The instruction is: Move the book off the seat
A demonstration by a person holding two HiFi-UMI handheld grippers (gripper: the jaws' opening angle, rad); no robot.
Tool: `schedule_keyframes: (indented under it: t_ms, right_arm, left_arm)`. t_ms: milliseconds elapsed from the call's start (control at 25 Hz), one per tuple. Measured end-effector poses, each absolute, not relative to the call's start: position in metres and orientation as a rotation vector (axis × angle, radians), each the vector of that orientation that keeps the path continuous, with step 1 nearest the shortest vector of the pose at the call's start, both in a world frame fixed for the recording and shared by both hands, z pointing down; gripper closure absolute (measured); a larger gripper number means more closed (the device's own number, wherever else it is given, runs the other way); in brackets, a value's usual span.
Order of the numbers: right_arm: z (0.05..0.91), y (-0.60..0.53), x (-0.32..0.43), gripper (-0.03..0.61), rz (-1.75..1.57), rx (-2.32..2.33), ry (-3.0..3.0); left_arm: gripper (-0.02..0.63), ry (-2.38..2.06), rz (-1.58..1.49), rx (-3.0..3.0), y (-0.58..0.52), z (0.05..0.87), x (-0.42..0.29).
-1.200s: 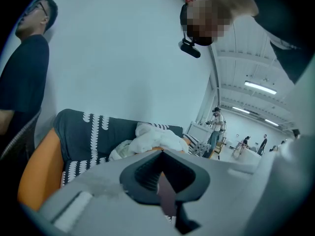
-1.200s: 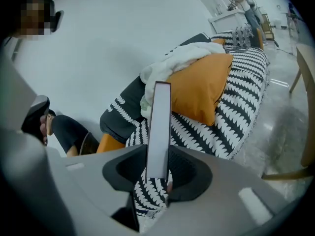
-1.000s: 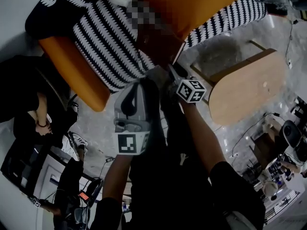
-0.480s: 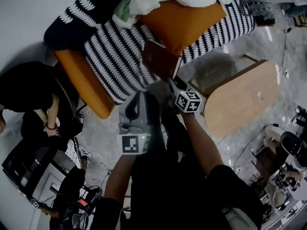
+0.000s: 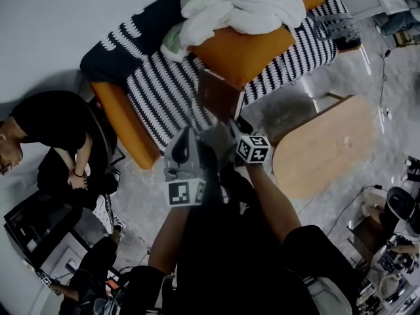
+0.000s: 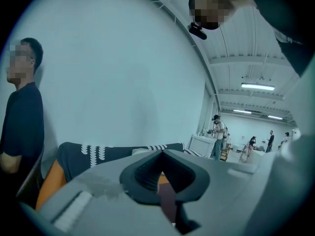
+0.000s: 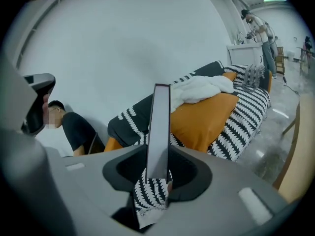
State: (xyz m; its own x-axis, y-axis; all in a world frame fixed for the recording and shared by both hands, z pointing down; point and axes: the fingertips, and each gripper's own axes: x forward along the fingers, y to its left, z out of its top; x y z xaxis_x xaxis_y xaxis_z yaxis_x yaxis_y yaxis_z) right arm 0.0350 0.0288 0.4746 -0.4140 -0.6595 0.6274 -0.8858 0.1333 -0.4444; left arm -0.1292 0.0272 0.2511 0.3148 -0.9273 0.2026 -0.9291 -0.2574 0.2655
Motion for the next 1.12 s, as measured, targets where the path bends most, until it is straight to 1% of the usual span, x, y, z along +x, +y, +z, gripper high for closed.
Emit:
schedule_keyframes:
  t_ms: [560, 1120]
  right_arm:
    - [0.392, 0.049, 0.053, 0.433, 1.003, 1.548, -2.194]
    - [0.321, 0.075, 0.075, 0.434, 0.873, 1.559, -2.305]
  left_arm:
    - [0.607, -1.68, -0.071, 2.299, 0.054, 0.19, -0.101]
    - [0.607, -1.695, -0.097, 2.365, 0.089, 0.151, -0.071]
